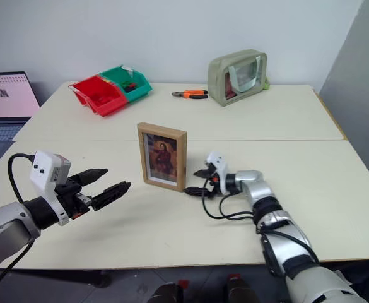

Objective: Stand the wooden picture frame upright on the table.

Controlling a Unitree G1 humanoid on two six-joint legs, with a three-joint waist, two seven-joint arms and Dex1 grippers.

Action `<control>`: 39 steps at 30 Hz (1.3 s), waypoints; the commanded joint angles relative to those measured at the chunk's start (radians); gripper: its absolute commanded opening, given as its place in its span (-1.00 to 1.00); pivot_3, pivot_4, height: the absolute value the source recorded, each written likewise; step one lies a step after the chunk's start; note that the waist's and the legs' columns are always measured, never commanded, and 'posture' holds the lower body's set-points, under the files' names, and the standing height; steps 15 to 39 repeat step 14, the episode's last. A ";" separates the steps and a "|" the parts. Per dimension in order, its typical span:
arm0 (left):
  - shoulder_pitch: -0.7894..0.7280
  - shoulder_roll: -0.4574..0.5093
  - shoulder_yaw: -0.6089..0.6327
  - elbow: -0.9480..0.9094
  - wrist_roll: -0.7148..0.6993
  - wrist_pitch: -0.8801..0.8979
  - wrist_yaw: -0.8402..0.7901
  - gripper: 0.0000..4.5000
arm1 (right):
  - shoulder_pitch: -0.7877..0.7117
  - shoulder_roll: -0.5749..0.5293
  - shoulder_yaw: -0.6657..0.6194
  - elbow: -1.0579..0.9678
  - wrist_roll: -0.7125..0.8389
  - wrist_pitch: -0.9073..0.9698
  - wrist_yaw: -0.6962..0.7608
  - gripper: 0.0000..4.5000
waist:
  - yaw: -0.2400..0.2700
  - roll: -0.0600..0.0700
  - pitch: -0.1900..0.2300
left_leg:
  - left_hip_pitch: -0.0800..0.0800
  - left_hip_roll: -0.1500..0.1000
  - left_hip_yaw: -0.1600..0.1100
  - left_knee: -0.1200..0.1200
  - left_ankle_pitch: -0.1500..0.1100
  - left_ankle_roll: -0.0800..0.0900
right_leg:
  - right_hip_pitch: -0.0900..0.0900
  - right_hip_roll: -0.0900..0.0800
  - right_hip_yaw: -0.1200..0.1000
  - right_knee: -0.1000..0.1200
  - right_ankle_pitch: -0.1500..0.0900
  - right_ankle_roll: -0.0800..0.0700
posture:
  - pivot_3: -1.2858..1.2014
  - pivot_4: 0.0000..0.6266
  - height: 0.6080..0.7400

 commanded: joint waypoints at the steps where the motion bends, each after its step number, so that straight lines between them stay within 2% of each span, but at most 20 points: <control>1: -0.067 0.040 0.011 0.112 -0.001 0.039 -0.050 1.00 | 0.187 -0.157 0.006 -0.473 -0.055 0.215 -0.076 0.99 | 0.011 0.000 0.000 | 0.000 0.000 0.000 0.000 0.000 0.000 | 0.000 0.000 0.000 0.000 0.000 0.000 | 0.03 -0.52 1.00; 3: -0.121 0.047 -0.007 0.175 -0.001 0.047 -0.082 1.00 | 0.241 -0.189 -0.021 -0.738 -0.011 0.432 -0.127 0.99 | 0.014 0.000 0.000 | -0.002 -0.001 -0.002 0.000 0.000 0.000 | -0.001 -0.001 -0.001 -0.001 -0.001 0.001 | 0.03 -0.52 1.00; 5: -0.180 0.056 -0.056 0.232 0.038 0.041 -0.113 1.00 | 0.247 -0.169 -0.053 -0.940 0.060 0.634 -0.184 0.99 | 0.003 0.001 0.001 | -0.003 0.001 -0.001 0.000 0.000 0.000 | -0.002 -0.001 -0.001 -0.001 -0.001 0.001 | 0.03 -0.52 1.00; 9: -0.286 0.066 -0.120 0.310 0.088 0.040 -0.174 1.00 | 0.218 -0.116 -0.095 -1.154 0.146 0.865 -0.276 0.99 | -0.026 0.001 0.001 | 0.000 0.003 0.001 -0.002 0.000 0.000 | -0.003 0.005 0.001 0.000 -0.001 0.001 | 0.03 -0.52 1.00; 12: -0.340 0.075 -0.138 0.354 0.108 0.053 -0.216 1.00 | 0.229 -0.107 -0.112 -1.232 0.193 0.957 -0.325 0.99 | -0.023 0.001 0.001 | 0.002 0.004 -0.001 -0.005 0.000 0.000 | -0.003 0.008 0.001 0.000 -0.003 0.000 | 0.03 -0.52 1.00; 39: -0.356 0.081 -0.148 0.360 0.117 0.066 -0.236 1.00 | 0.236 -0.102 -0.122 -1.248 0.216 0.989 -0.356 0.99 | -0.021 0.001 0.001 | 0.002 0.003 0.000 -0.006 0.000 0.000 | -0.003 0.008 0.001 0.000 -0.003 0.000 | 0.03 -0.52 1.00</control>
